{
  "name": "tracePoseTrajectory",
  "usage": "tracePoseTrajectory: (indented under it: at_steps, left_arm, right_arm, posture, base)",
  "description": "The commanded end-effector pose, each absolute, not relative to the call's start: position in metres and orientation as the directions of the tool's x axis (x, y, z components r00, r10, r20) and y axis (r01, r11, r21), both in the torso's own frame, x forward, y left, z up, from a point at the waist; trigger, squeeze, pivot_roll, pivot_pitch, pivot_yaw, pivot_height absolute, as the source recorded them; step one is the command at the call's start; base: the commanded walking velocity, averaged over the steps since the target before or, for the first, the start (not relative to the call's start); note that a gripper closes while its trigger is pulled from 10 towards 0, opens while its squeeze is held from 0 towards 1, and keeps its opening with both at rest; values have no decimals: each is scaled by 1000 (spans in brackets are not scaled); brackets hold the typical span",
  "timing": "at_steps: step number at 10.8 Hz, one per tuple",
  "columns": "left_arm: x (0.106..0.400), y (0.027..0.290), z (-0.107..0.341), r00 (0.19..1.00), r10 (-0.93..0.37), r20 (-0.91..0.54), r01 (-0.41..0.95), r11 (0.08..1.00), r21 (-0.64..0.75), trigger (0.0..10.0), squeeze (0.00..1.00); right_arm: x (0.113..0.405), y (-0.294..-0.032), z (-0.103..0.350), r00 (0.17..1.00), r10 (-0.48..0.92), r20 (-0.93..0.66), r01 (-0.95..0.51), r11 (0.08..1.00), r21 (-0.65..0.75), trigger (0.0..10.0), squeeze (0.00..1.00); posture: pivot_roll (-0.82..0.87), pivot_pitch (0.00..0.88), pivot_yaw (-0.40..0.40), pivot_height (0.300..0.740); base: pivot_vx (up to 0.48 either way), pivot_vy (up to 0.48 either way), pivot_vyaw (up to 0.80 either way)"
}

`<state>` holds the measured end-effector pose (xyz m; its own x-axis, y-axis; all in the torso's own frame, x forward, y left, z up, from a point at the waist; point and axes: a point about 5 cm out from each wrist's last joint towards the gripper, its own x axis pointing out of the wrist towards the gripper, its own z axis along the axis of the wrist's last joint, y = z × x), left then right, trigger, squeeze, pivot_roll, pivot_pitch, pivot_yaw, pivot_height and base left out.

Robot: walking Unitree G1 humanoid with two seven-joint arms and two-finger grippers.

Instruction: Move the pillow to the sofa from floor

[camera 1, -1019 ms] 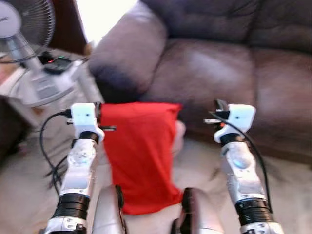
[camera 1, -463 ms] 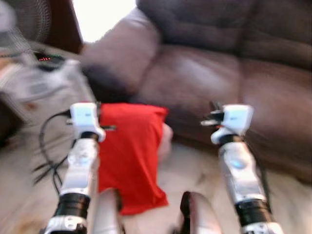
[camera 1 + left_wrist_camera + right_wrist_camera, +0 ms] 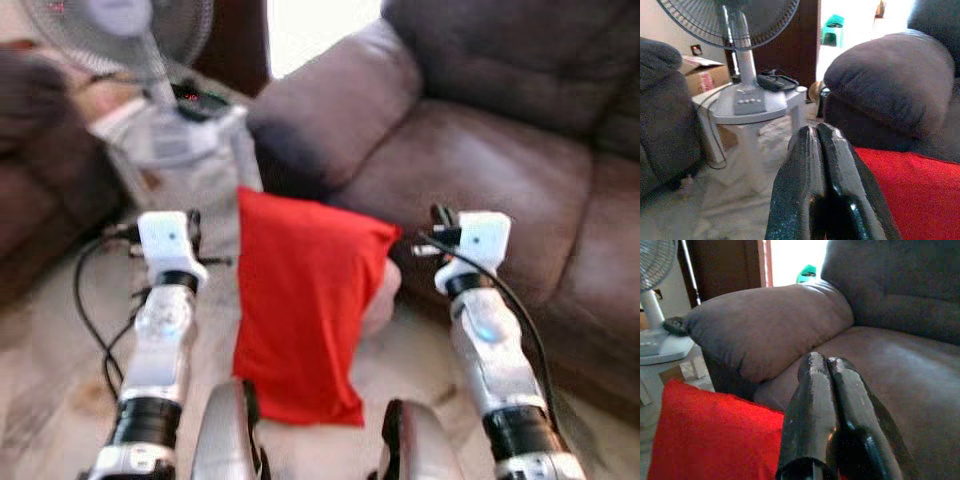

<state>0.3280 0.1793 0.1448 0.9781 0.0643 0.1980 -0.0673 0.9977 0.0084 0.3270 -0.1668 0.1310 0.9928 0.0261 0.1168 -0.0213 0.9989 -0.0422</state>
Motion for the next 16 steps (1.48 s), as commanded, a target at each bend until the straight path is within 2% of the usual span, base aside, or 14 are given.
tracePoseTrajectory:
  at_steps: [1,3,9,16]
  left_arm:
    - [328,180,146,977,65,201,-70,997,21,10000,0]
    - [328,177,147,977,57,205,-60,998,10,10000,0]
    - [330,179,148,979,59,196,-65,997,28,10000,0]
    - [331,179,143,984,72,165,-79,996,37,10000,0]
  right_arm:
    - [326,-169,128,995,16,96,-13,1000,-28,10000,0]
    - [326,-168,126,996,22,89,-20,999,-30,10000,0]
    - [326,-167,126,996,32,82,-28,998,-52,10000,0]
    - [327,-165,125,996,52,78,-49,998,-39,10000,0]
  posture:
    - [51,152,-52,577]
    - [51,156,-51,577]
    - [54,159,-51,577]
    - [52,161,-57,577]
  base:
    - [0,0,0]
    - [0,0,0]
    - [0,0,782]
    - [0,0,0]
